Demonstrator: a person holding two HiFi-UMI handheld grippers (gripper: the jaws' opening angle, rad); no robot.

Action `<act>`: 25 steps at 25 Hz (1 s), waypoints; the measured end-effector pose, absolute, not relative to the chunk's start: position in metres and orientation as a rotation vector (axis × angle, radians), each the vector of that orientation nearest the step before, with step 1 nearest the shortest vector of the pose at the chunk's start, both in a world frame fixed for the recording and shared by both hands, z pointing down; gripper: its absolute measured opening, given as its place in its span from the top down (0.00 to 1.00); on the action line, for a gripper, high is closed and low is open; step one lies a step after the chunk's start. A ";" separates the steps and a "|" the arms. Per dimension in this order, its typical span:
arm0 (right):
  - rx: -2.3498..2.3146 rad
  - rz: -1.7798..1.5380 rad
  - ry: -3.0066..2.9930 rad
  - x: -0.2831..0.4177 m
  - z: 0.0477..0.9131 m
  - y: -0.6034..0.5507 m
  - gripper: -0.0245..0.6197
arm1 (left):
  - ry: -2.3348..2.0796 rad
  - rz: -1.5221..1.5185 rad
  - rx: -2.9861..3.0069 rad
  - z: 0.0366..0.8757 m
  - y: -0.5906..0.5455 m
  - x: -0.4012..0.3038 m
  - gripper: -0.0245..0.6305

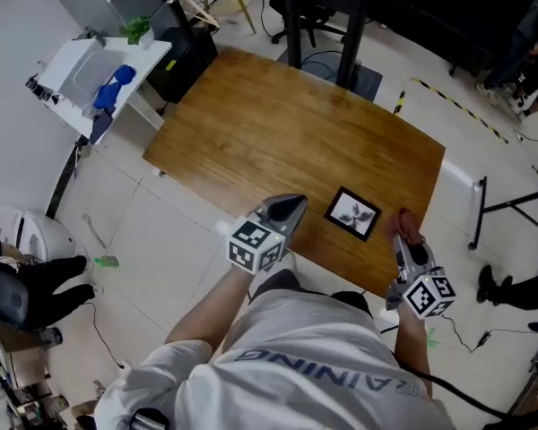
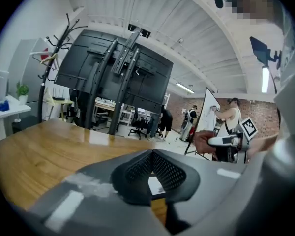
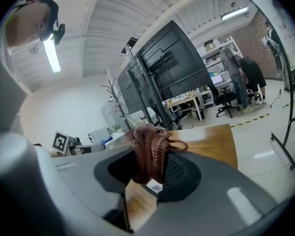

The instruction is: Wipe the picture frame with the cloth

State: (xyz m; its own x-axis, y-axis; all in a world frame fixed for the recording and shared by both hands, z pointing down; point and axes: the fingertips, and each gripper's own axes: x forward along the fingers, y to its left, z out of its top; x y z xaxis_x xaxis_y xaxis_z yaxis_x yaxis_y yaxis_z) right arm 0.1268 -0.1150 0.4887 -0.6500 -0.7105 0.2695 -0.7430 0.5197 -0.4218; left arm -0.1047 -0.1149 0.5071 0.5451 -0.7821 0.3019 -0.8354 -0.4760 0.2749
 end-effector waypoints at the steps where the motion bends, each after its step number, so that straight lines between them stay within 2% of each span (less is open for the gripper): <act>1: 1.320 0.793 -2.669 0.122 0.489 -0.117 0.78 | -1.286 0.215 2.410 0.512 -0.122 -0.111 0.95; 5: 1.427 0.849 -2.604 0.118 0.495 -0.119 0.78 | -1.153 0.293 2.413 0.537 -0.139 -0.113 0.95; 13: 1.565 0.981 -2.517 0.127 0.521 -0.121 0.78 | -0.865 0.479 2.389 0.615 -0.142 -0.052 0.95; 25: 1.453 1.125 -2.488 0.102 0.565 -0.144 0.78 | -0.723 0.683 2.358 0.686 -0.139 -0.022 0.95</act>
